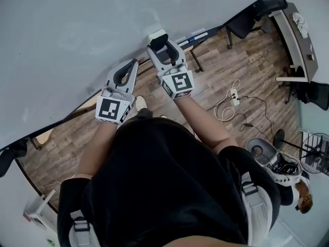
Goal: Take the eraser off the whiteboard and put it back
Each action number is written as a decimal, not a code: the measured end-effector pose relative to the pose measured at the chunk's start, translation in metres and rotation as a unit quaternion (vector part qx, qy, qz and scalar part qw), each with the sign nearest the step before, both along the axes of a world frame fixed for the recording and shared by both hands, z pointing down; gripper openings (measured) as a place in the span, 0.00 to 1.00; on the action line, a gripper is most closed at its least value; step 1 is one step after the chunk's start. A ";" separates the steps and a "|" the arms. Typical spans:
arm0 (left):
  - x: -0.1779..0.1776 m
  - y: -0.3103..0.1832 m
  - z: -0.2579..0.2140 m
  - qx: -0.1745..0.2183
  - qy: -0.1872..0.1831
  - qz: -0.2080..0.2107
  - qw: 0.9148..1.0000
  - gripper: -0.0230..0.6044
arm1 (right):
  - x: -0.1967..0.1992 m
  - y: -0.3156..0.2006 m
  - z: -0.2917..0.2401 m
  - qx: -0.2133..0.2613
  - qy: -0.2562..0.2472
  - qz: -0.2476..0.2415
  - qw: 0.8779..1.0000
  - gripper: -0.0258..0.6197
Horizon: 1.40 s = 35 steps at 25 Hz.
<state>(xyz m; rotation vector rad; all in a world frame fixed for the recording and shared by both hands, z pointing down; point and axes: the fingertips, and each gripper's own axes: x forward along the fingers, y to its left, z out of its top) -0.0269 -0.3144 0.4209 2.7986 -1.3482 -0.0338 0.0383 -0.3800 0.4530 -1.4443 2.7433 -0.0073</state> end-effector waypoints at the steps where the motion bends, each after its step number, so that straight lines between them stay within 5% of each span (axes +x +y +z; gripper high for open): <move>1: 0.000 -0.001 0.000 -0.001 0.001 0.000 1.000 0.03 | 0.000 0.000 0.000 -0.001 0.000 -0.001 1.000 0.40; 15: 0.012 0.008 -0.008 0.006 0.002 -0.018 1.000 0.03 | 0.028 0.022 -0.011 -0.013 0.002 -0.033 0.999 0.45; 35: 0.037 0.052 -0.029 0.025 -0.021 -0.015 0.999 0.03 | 0.061 0.089 -0.059 -0.020 -0.020 -0.113 0.993 0.39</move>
